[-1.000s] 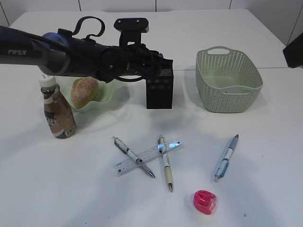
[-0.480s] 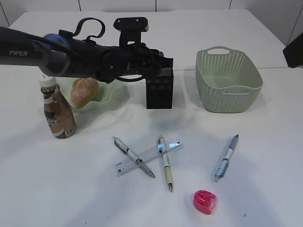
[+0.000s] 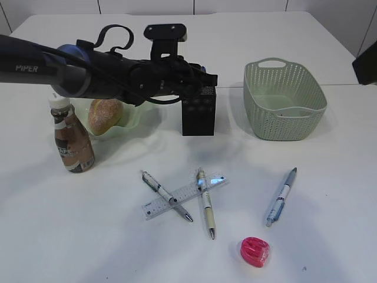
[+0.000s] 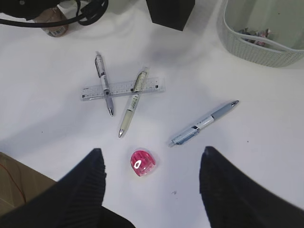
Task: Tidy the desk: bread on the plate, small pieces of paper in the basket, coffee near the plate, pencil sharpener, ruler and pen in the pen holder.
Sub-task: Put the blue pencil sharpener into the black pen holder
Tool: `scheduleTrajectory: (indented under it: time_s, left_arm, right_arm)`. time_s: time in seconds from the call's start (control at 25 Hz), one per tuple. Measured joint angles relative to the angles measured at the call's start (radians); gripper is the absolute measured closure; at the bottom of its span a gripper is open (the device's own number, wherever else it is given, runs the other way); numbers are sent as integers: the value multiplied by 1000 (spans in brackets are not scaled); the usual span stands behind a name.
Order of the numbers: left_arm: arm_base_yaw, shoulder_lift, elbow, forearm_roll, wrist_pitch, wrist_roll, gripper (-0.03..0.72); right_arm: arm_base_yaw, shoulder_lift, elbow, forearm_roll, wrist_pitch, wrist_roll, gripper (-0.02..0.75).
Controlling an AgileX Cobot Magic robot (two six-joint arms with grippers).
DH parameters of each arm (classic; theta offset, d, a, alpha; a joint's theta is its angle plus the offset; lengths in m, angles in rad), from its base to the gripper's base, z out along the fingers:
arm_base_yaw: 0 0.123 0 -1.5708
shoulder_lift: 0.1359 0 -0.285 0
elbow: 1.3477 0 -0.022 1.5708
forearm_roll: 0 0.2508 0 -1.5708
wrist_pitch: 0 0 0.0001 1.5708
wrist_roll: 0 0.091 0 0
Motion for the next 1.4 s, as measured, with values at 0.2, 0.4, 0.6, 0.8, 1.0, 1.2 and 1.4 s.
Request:
scheduleTrajectory:
  time_s: [0.2,0.4,0.6,0.8,1.0,1.2,1.4]
  left_arm:
    - [-10,0,0,0,0,0,509]
    - [-10,0,0,0,0,0,463]
    - [-10,0,0,0,4,0,392]
    - [-10,0,0,0,14,0,381]
    - [-10,-20,0,22,93,0,381]
    - [-10,-124,0,96,237,0,381]
    - [-10,-239,0,126,452,0,381]
  right_arm:
    - [0,0,0,0,0,0,245]
    - [0,0,0,-2,0,0,245]
    - [0,0,0,-2,0,0,245]
    - [0,0,0,-2,-2,0,245]
    - [0,0,0,-2,-4,-2,245]
    - [0,0,0,-2,-4,-2,245]
    - [0,0,2,-2,-4,-2,245]
